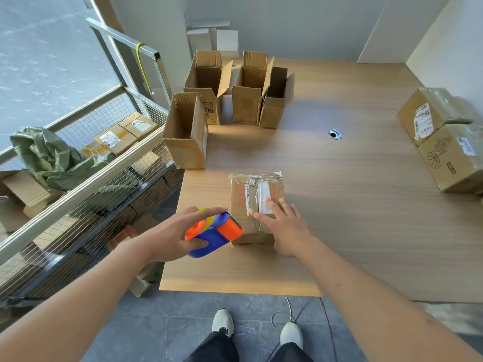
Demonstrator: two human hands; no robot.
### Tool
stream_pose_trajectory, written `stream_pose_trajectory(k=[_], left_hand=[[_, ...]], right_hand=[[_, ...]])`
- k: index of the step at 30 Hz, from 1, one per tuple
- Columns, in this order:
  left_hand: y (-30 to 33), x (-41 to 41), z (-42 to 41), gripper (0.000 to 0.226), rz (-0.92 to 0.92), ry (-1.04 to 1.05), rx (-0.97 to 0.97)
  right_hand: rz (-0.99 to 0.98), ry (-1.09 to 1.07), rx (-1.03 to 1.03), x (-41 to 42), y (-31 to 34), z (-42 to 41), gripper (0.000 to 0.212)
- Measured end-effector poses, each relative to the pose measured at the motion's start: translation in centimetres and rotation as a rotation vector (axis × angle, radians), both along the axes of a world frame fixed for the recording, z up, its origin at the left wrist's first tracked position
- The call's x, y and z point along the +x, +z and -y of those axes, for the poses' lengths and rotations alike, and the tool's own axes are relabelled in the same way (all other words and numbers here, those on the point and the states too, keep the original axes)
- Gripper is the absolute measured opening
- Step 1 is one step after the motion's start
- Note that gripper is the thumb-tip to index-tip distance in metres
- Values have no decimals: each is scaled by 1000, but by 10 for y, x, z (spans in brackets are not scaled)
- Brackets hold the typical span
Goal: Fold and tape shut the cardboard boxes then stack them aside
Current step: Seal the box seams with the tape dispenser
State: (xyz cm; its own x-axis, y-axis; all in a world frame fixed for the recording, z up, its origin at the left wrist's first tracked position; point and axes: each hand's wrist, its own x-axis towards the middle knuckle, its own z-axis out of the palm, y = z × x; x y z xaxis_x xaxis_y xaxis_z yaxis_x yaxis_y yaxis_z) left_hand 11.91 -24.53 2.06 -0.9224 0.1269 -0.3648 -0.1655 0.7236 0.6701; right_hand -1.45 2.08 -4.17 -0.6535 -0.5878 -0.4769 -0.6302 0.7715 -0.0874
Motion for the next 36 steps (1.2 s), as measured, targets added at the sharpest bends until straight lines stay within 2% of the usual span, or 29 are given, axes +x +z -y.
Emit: stream_pose_trajectory(k=[2, 4, 6, 8, 13, 18, 24, 29, 32, 36], left_hand=[[-1, -1, -2, 82, 2, -6, 13], [0, -1, -4, 82, 3, -13, 12], [2, -1, -4, 83, -5, -21, 14], [4, -2, -4, 82, -18, -28, 32], [12, -5, -12, 81, -43, -60, 51], [17, -6, -19, 82, -52, -106, 61], [20, -5, -27, 82, -57, -124, 56], [23, -3, -29, 82, -41, -128, 64], [23, -2, -30, 82, -20, -128, 78], [22, -2, -35, 79, -4, -127, 117]], right_hand=[[59, -45, -93, -2, 5, 4, 94], [138, -179, -400, 0, 11, 9, 66], [412, -385, -799, 4, 23, 14, 39], [628, -468, -963, 7, 37, 16, 25], [825, -494, -1015, 10, 50, 14, 22], [823, -488, -1051, 10, 51, 5, 6], [850, -472, -1034, 12, 54, -3, 17], [997, -586, -1002, 12, 54, -8, 42], [898, -527, -993, 16, 51, -10, 27], [720, -583, -1084, 23, 45, -7, 5]])
